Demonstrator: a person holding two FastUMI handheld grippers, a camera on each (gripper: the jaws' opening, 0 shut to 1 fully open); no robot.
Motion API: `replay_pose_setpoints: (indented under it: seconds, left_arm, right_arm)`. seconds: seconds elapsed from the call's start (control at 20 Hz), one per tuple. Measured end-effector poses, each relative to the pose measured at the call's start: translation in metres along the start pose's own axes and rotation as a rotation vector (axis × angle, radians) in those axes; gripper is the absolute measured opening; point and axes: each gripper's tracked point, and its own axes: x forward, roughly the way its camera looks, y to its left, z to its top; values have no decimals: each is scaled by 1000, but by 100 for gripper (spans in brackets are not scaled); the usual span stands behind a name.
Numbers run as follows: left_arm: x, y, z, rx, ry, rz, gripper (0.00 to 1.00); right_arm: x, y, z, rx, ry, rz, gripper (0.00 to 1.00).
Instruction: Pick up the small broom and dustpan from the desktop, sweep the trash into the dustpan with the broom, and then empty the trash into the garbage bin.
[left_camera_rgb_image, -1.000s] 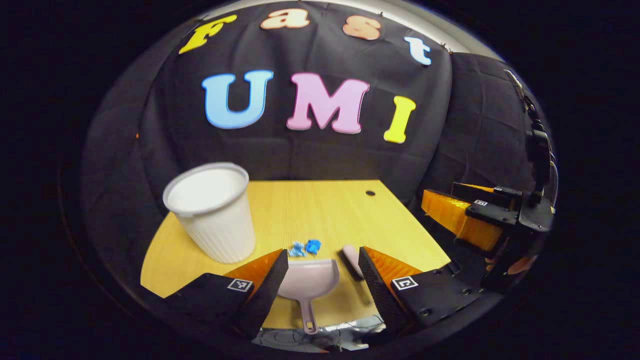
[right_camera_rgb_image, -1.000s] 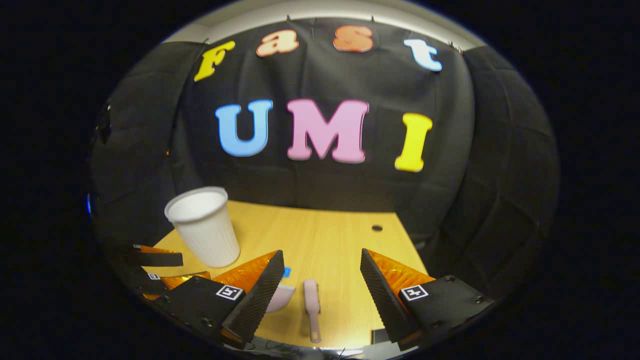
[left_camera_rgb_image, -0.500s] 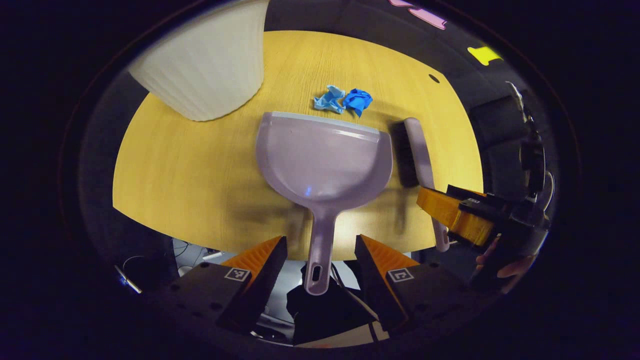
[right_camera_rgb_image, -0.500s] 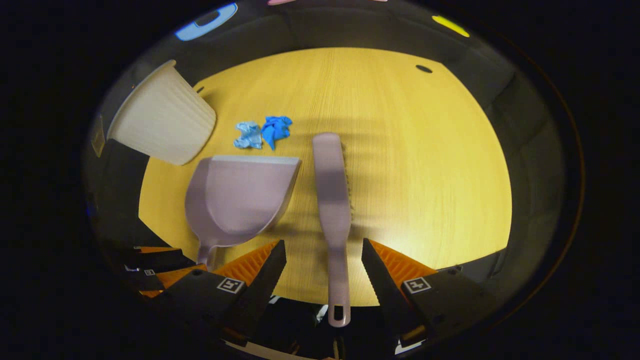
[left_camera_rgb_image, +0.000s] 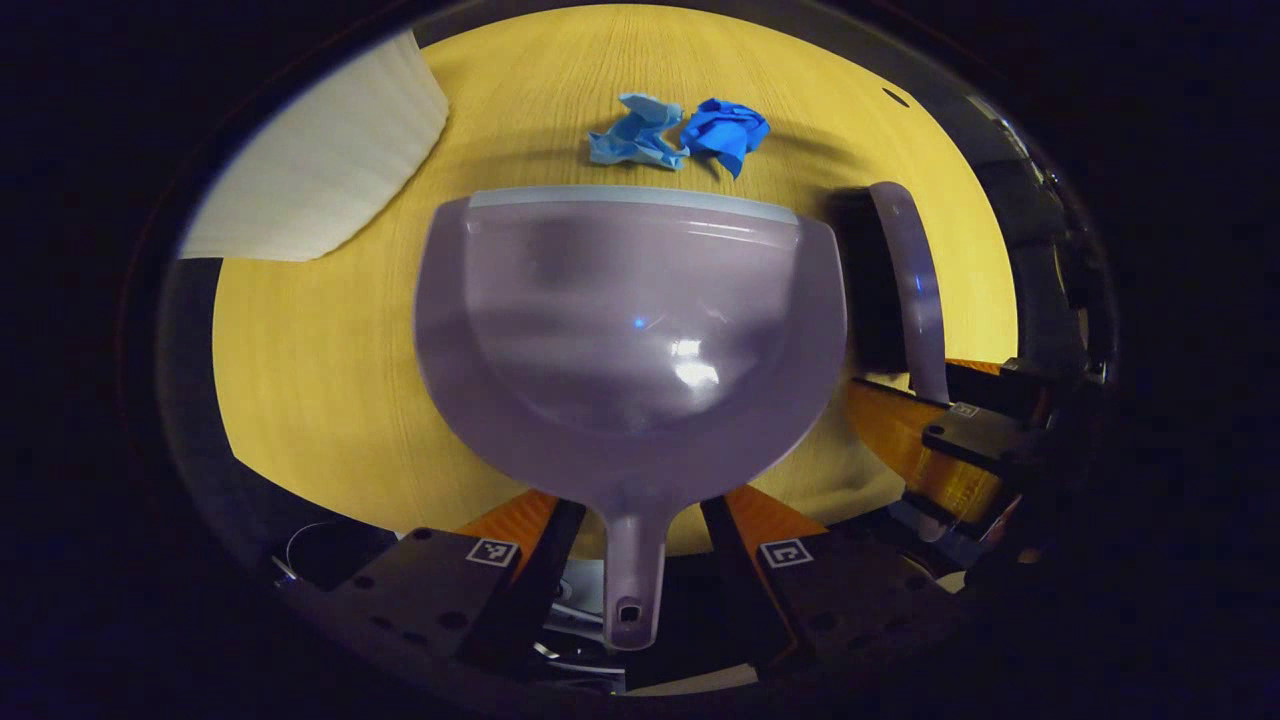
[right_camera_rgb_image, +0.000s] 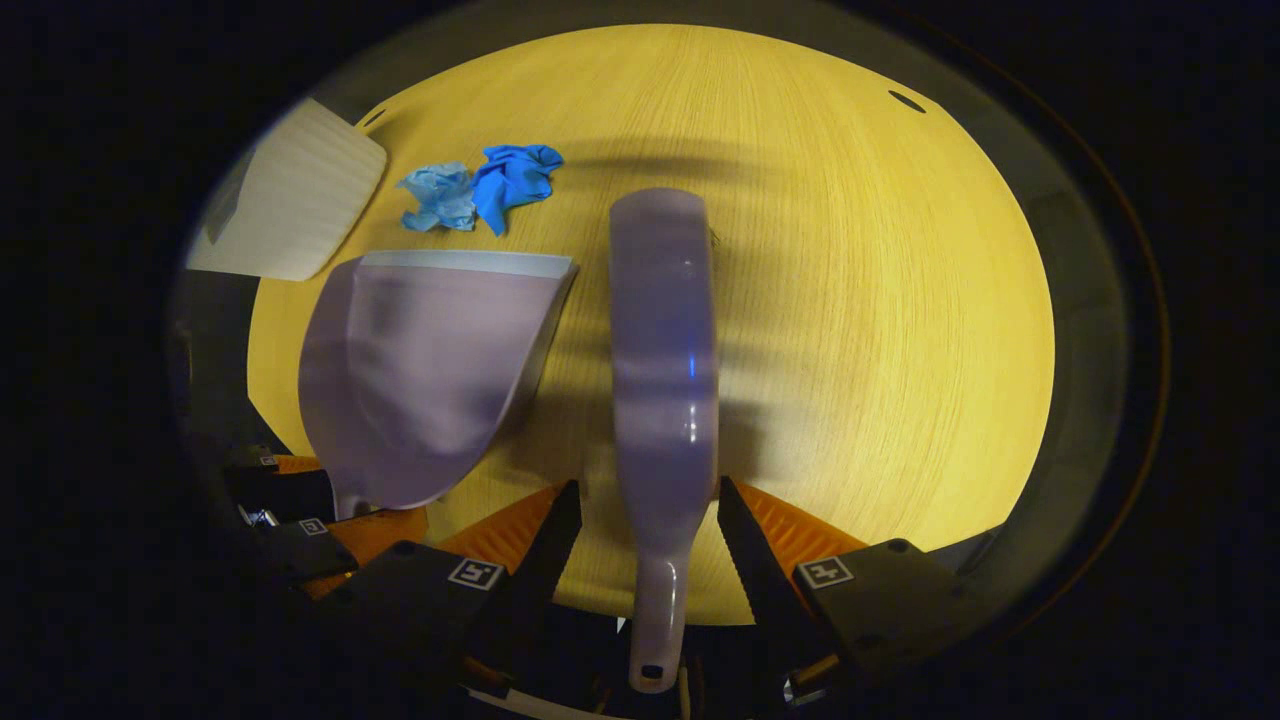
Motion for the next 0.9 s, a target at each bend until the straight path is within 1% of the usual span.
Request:
replay_pose_setpoints:
  seconds: [0.05,0.1,0.15,0.2,0.3,0.35,0.4,0.45,0.5,0.55,0.6,0.65,0.75,0.8,0.85,0.9]
  left_arm:
    - [4,0,-1,-2,18,4,67]
    - [6,2,-1,-5,37,8,48]
    - [10,1,-3,-19,57,5,39]
    - [15,0,-3,-34,66,-3,32]
    - [17,-3,1,-29,58,-12,30]
    - [20,-4,5,-22,53,-8,30]
    - [18,-2,2,-15,51,-9,30]
    - [16,-2,2,-13,47,-15,29]
    - [16,-3,2,-13,44,-21,28]
    - [16,-4,1,-7,48,-26,28]
    - [14,-4,2,2,46,-35,27]
    - [14,-3,2,20,43,-44,27]
    - [13,4,0,58,37,-54,27]
    - [12,4,-1,64,32,-65,24]
    - [12,2,-1,64,33,-84,25]
    - [10,2,-1,64,25,-103,23]
  right_arm:
    - [3,-1,0,12,7,2,81]
    - [4,-1,1,23,7,6,67]
    - [8,-2,2,23,9,-3,56]
    - [8,0,1,20,21,4,58]
    - [11,0,3,16,30,-1,50]
    - [16,0,2,16,32,1,49]
    - [13,2,4,23,32,3,37]
    - [13,4,4,23,45,18,37]
    - [14,7,3,26,59,36,31]
    - [14,7,2,31,73,50,31]
    - [14,6,4,33,76,58,27]
    - [14,6,5,23,73,68,26]
    - [11,4,4,2,71,78,17]
    - [9,3,5,-5,63,84,17]
    - [7,3,7,-2,51,93,17]
    - [3,4,9,12,38,111,18]
